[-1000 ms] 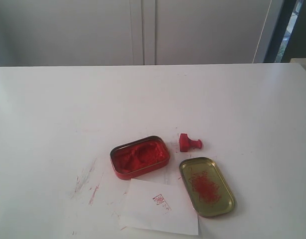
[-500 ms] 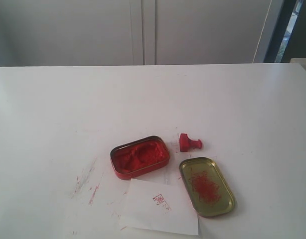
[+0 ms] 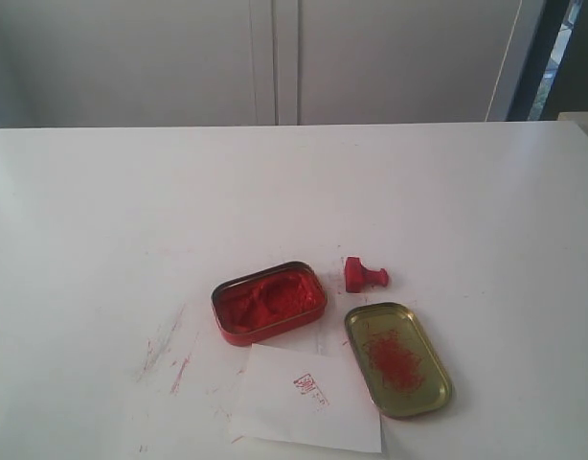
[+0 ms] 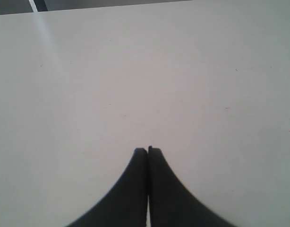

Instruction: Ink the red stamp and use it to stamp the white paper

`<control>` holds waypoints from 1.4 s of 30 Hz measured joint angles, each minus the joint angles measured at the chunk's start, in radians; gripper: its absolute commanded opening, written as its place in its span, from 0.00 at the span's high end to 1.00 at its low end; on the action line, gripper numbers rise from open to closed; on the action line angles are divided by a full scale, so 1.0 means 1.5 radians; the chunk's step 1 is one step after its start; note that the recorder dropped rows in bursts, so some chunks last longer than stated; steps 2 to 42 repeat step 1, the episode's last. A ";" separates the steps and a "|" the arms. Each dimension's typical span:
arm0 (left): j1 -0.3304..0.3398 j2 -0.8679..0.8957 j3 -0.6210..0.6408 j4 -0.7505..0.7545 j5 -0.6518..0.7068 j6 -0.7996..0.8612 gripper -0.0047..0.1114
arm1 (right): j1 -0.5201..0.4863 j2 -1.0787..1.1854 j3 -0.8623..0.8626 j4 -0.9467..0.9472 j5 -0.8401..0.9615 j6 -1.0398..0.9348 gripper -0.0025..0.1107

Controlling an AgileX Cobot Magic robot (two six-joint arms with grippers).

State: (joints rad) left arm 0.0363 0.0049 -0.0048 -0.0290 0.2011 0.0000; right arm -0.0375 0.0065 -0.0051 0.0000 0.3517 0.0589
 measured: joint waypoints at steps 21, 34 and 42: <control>0.000 0.000 0.000 0.000 0.000 0.000 0.96 | 0.000 0.000 0.000 0.000 0.000 0.000 0.98; 0.000 0.000 0.000 0.000 0.000 0.000 0.96 | 0.000 0.000 0.000 0.000 0.000 0.000 0.98; 0.000 0.000 0.000 0.000 0.000 0.000 0.96 | 0.000 0.000 0.000 0.000 0.000 0.000 0.98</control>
